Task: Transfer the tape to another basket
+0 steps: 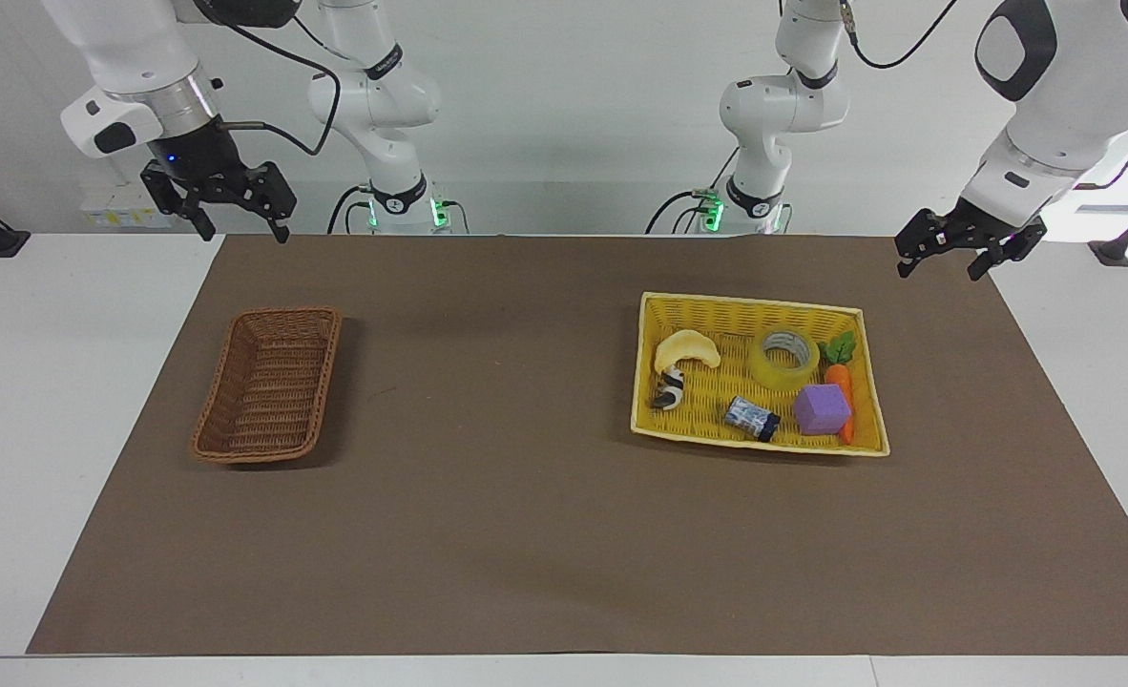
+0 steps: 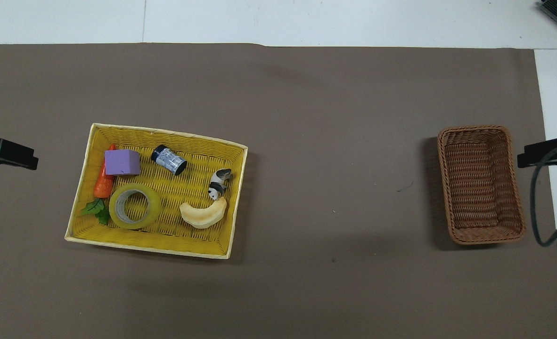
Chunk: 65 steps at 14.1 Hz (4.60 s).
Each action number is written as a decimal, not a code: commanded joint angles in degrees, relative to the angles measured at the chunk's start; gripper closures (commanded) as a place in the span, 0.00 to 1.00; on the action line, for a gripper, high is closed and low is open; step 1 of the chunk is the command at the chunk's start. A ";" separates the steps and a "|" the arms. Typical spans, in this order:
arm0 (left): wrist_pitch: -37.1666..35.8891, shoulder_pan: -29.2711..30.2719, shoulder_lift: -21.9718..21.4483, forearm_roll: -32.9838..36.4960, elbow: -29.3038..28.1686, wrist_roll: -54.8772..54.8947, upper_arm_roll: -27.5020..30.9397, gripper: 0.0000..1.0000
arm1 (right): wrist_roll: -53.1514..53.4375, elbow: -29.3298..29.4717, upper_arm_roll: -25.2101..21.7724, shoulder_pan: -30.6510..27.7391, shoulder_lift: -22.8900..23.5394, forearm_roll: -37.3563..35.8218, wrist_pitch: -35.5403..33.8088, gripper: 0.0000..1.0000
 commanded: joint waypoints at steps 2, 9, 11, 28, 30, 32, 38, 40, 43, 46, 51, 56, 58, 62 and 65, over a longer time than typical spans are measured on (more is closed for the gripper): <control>-1.08 0.36 -0.21 0.84 0.54 0.77 -0.38 0.00 | 2.31 -1.60 0.11 -0.67 -1.12 -0.14 1.24 0.00; -0.21 0.27 -0.12 0.84 0.62 0.77 -0.38 0.00 | 2.50 -1.69 0.11 -0.76 -1.03 -0.14 1.41 0.00; -0.38 0.45 -0.21 0.84 0.54 0.77 -0.38 0.00 | 2.50 -1.69 0.11 -0.76 -1.03 -0.14 1.41 0.00; 2.94 1.15 -3.27 0.84 -4.54 4.10 -0.29 0.00 | 2.59 -2.31 0.11 -0.67 -1.39 -0.14 0.01 0.00; 6.19 0.98 -5.56 0.84 -9.98 6.65 -0.38 0.00 | 2.59 -2.31 0.11 -0.76 -1.39 -0.22 0.01 0.00; 13.03 0.54 -6.09 0.84 -15.61 6.75 -0.38 0.00 | 2.68 -2.66 0.11 -0.67 -1.74 -0.14 0.01 0.00; 24.91 -3.94 -5.57 0.66 -25.46 2.38 -0.47 0.00 | 2.68 -3.01 0.11 -0.67 -1.82 -0.14 0.01 0.00; 30.44 -6.05 -6.01 0.66 -30.47 -0.80 -0.47 0.00 | 2.68 -3.01 0.11 -0.67 -1.82 -0.14 0.01 0.00; 33.88 -8.34 -5.48 0.75 -35.83 -2.04 -0.47 0.00 | 2.68 -3.27 0.11 -0.67 -2.09 -0.14 0.01 0.00; 40.82 -9.31 -5.92 0.84 -42.69 -1.17 -0.47 0.00 | 2.68 -3.45 0.11 -0.76 -2.26 -0.14 0.01 0.00; 42.24 -8.00 -5.49 0.93 -44.99 6.47 -0.29 0.00 | 2.59 -3.54 0.11 -0.76 -2.26 -0.14 0.01 0.00; 49.44 -7.64 -3.20 1.19 -48.59 6.75 -0.38 0.07 | 2.59 -3.54 0.11 -0.76 -2.26 -0.14 0.01 0.00; 49.71 -7.90 -3.37 1.19 -49.29 6.75 -0.29 0.66 | 2.59 -3.54 0.11 -0.76 -2.26 -0.14 0.01 0.00; 43.24 -8.08 -3.37 1.19 -45.80 6.04 -0.38 1.00 | 2.59 -3.54 0.11 -0.76 -2.26 -0.14 -0.08 0.00; 29.90 -7.46 -4.43 1.10 -37.03 5.34 -0.38 1.00 | 2.59 -3.63 0.11 -0.76 -2.26 -0.14 -0.08 0.00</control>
